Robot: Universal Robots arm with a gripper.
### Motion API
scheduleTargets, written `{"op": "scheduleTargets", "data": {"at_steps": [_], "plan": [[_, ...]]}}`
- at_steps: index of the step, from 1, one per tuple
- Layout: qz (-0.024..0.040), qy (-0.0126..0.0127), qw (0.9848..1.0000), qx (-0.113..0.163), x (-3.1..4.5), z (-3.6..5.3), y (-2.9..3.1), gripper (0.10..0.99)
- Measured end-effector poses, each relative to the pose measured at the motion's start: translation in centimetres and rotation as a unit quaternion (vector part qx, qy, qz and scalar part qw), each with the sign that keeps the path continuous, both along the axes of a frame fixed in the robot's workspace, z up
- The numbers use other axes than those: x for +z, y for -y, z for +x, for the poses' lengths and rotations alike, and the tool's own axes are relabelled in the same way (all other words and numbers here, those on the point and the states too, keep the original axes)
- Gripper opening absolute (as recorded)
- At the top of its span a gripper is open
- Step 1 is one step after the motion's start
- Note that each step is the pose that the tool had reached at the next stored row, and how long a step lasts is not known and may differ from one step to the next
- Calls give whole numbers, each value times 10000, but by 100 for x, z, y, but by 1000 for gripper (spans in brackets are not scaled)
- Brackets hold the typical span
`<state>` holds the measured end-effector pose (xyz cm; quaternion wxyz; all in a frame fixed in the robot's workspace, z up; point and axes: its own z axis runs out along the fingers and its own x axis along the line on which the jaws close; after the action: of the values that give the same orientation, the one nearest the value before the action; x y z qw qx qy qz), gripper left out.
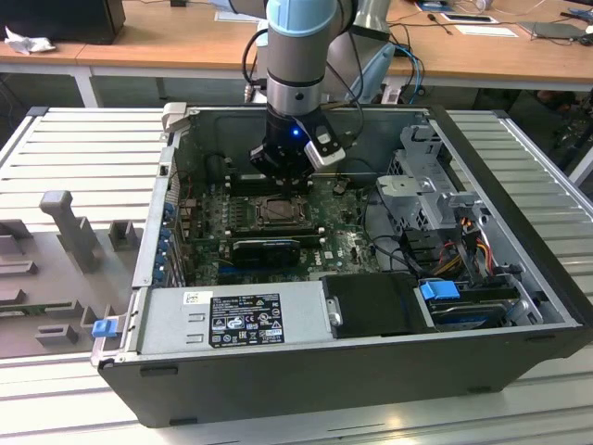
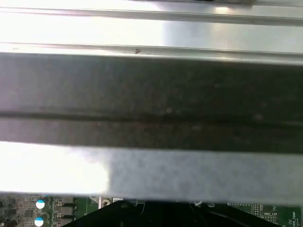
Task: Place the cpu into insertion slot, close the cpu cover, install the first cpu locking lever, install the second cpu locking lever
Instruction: 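Install the first cpu locking lever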
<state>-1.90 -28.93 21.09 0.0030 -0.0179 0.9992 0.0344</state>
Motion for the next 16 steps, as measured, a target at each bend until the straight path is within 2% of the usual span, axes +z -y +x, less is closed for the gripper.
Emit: {"op": "scheduleTargets", "data": {"at_steps": [2,4,8,11,16], "plan": [[15,1,10000,0,71,-3,0,106],[32,11,10000,0,112,-30,0,106],[73,57,10000,0,199,-129,0,106],[98,75,9999,18,213,-156,-3,106],[100,74,9999,45,187,-109,-36,106]]}}
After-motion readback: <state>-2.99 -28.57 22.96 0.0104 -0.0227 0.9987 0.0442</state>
